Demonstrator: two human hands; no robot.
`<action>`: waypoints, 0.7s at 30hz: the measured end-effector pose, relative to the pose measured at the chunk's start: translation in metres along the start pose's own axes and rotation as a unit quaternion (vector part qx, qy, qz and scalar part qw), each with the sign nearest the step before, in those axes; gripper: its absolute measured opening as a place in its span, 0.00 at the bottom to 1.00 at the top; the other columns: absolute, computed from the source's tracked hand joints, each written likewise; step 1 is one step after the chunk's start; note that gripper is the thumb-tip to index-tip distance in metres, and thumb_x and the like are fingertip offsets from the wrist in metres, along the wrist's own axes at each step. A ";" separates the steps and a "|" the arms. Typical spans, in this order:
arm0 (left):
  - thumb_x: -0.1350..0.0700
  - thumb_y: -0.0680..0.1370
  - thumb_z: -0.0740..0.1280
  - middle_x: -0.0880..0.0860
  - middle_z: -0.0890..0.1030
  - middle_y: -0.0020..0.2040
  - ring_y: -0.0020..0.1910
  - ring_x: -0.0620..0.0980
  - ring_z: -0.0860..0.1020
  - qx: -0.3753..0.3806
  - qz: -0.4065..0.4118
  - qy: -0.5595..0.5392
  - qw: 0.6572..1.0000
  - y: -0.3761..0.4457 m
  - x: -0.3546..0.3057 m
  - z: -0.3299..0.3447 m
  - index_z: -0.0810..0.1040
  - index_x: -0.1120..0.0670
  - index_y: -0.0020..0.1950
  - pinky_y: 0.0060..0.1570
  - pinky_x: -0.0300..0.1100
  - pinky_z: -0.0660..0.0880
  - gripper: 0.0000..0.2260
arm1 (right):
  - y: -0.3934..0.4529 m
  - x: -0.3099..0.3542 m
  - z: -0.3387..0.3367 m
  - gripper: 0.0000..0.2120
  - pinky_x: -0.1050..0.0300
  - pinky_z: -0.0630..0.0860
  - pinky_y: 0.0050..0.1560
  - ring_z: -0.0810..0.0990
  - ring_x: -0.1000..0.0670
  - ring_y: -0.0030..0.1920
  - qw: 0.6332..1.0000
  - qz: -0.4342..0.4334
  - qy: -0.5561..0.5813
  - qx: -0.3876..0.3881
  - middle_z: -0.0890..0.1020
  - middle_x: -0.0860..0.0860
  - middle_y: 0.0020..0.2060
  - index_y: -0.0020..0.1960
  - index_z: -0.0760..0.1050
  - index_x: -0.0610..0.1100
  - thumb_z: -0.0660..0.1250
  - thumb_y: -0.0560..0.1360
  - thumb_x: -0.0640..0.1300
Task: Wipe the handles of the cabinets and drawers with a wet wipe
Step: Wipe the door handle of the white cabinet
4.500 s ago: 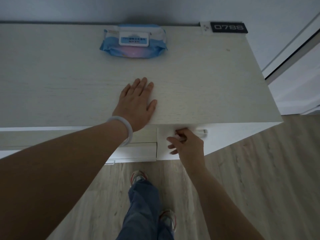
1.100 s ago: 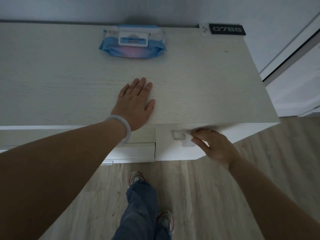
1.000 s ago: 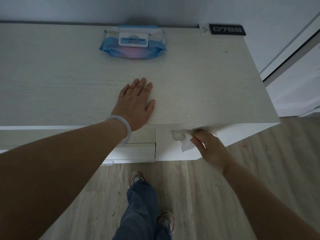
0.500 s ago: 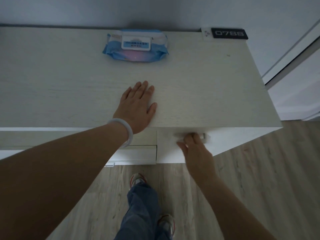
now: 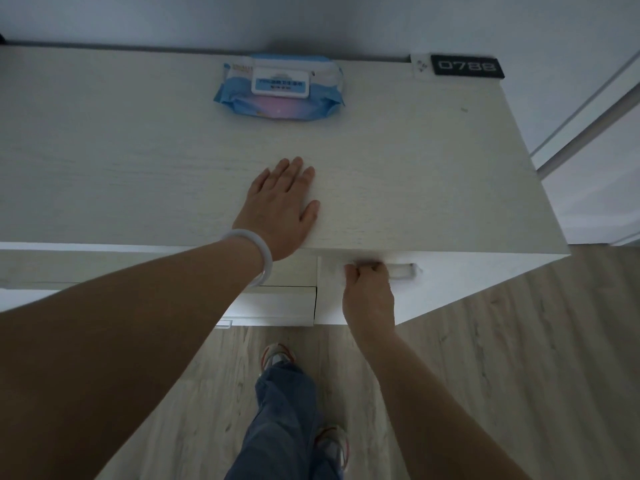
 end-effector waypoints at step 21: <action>0.44 0.81 0.50 0.53 0.56 0.79 0.78 0.52 0.53 -0.002 0.005 0.000 1.000 0.001 0.001 0.000 0.57 0.52 0.78 0.76 0.49 0.49 0.26 | -0.007 -0.004 -0.035 0.10 0.53 0.76 0.26 0.82 0.43 0.33 0.962 -0.184 -0.192 -0.067 0.81 0.45 0.41 0.50 0.78 0.40 0.58 0.81 0.39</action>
Point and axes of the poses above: each hand's wrist, its own y-axis towards the middle knuckle, its own z-axis out of the palm, x = y × z, the point moved 9 cm from there along y, towards the middle knuckle
